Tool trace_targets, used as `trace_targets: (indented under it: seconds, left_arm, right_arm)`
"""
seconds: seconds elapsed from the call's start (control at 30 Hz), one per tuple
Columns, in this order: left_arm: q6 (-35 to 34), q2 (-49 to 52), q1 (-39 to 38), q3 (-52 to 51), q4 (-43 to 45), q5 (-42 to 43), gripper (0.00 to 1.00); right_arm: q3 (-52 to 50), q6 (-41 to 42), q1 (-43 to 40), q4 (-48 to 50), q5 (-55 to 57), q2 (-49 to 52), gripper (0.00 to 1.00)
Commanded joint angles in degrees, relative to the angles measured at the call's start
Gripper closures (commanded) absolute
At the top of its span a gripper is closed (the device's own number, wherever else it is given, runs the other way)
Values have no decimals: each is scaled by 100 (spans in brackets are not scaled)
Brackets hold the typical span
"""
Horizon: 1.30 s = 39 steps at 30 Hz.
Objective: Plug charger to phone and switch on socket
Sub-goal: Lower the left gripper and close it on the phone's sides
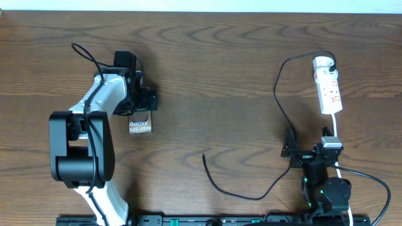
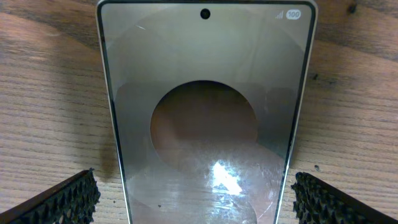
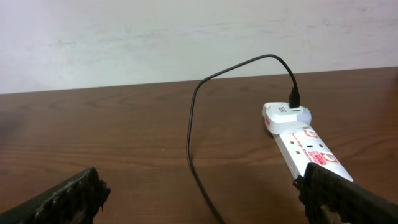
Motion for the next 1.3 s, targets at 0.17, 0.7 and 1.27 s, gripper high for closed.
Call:
trace_targets:
  seconds: [0.17,0.7,1.27]
  left_arm:
    - [-70,76,9,-22,39,-68,2]
    - [-68,83,9,-306,243,-68,2]
    - [262,83,9,-306,238,-68,2]
  right_arm:
    - [-7,-52,-50,-26,-35,-31,1]
    - [-7,-52,-50,-26,-35,-31,1]
    - [-7,-52,-50,-26,-35,-31,1]
